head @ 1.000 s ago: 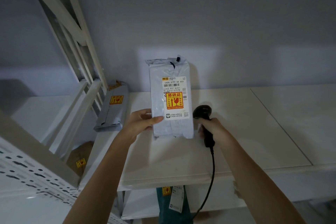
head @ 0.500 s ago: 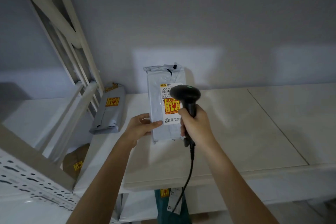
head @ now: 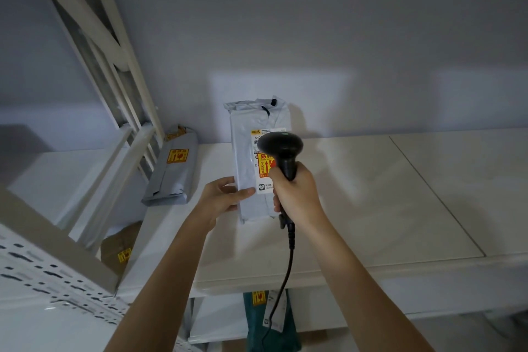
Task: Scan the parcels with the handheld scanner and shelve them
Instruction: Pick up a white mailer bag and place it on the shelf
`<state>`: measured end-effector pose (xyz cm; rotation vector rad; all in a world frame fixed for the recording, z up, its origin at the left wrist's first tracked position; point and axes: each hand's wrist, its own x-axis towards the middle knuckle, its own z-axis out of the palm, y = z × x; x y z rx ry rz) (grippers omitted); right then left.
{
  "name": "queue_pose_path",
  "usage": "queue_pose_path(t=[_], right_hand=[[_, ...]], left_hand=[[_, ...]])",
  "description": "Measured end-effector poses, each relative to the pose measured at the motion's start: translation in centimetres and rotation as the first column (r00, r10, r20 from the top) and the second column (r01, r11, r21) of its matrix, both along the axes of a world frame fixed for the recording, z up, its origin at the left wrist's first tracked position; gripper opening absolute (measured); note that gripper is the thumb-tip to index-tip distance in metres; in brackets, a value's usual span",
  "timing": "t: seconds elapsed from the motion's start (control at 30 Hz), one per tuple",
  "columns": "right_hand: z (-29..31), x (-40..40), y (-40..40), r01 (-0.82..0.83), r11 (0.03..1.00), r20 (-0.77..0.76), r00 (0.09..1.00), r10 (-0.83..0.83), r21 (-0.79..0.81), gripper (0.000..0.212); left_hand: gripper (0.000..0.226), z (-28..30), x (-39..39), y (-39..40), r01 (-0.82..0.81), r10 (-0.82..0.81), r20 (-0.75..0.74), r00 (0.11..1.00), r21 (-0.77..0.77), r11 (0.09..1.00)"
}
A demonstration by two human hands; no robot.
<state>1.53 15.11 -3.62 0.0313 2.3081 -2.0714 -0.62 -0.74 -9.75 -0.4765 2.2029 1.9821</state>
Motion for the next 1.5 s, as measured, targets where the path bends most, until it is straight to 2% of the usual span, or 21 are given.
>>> queue_pose_path(t=[0.1, 0.2, 0.3, 0.37, 0.47, 0.63, 0.8, 1.03, 1.1, 1.17, 1.2, 1.23, 1.3, 1.37, 1.5], right_hand=[[-0.5, -0.5, 0.8, 0.046, 0.999, -0.027, 0.999, -0.046, -0.001, 0.013], [-1.5, -2.2, 2.3, 0.119, 0.99, -0.02, 0.993, -0.118, 0.075, 0.012], [-3.1, -4.5, 3.4, 0.123, 0.986, 0.128, 0.982, -0.137, 0.112, 0.015], [-4.2, -5.7, 3.6, 0.104, 0.99, 0.246, 0.961, -0.125, 0.095, 0.009], [-5.4, -6.4, 3.5, 0.061, 0.993, 0.342, 0.935, -0.092, 0.101, 0.014], [-6.0, -6.4, 3.3, 0.039, 0.983, 0.324, 0.941, -0.096, 0.177, 0.032], [-6.2, -6.5, 3.6, 0.057, 0.97, 0.372, 0.917, -0.145, 0.236, 0.033], [-6.4, -5.9, 4.1, -0.03, 0.971, 0.444, 0.892, -0.081, 0.238, 0.032], [-6.2, -5.7, 4.6, 0.02, 0.962, 0.38, 0.916, -0.126, 0.272, 0.034], [-5.4, -5.1, 6.0, 0.238, 0.931, 0.116, 0.953, -0.278, 0.277, 0.037], [-4.4, -4.3, 6.8, 0.328, 0.926, -0.002, 0.943, -0.334, 0.187, 0.036], [-3.3, -3.5, 7.7, 0.344, 0.936, -0.043, 0.939, -0.341, 0.071, 0.034], [-1.8, -1.8, 9.7, 0.219, 0.97, -0.033, 0.974, -0.224, -0.106, 0.028], [-1.6, -0.3, 12.3, 0.168, 0.977, -0.061, 0.982, -0.177, -0.133, 0.026], [-1.1, 2.3, 18.2, 0.354, 0.928, -0.106, 0.924, -0.366, -0.114, 0.043]], left_hand=[[0.047, 0.1, 0.0, -0.2, -0.012, 0.013, -0.004, 1.0, 0.024, 1.0], [0.051, 0.2, 0.1, -0.9, -0.043, 0.043, -0.012, 0.999, 0.017, 0.999], [0.056, 0.5, 0.1, -1.5, -0.057, 0.057, -0.015, 0.998, 0.018, 0.998], [0.06, 0.9, 0.1, -1.6, -0.055, 0.056, -0.026, 0.998, 0.034, 0.998], [0.067, 1.7, 0.1, -1.4, -0.031, 0.034, -0.051, 0.998, 0.068, 0.997], [0.073, 2.5, 0.0, -0.7, 0.05, -0.038, -0.118, 0.992, 0.101, 0.994], [0.067, 2.9, -0.7, 0.1, 0.092, -0.076, -0.173, 0.982, 0.09, 0.992], [0.055, 2.9, -1.7, 0.4, 0.144, -0.133, -0.213, 0.968, 0.036, 0.989], [0.053, 3.3, -1.8, 0.8, 0.155, -0.141, -0.225, 0.964, 0.047, 0.987], [0.053, 3.7, -1.7, 1.9, 0.182, -0.165, -0.234, 0.958, 0.051, 0.982], [0.053, 4.0, -1.7, 2.7, 0.201, -0.183, -0.237, 0.954, 0.056, 0.978], [0.053, 4.2, -1.5, 3.6, 0.224, -0.202, -0.242, 0.949, 0.065, 0.972], [0.051, 4.9, -1.1, 6.0, 0.271, -0.242, -0.254, 0.937, 0.088, 0.958], [0.049, 5.6, -0.6, 8.9, 0.318, -0.281, -0.266, 0.922, 0.107, 0.942], [0.054, 7.1, 0.8, 15.5, 0.403, -0.36, -0.29, 0.887, 0.104, 0.909]])
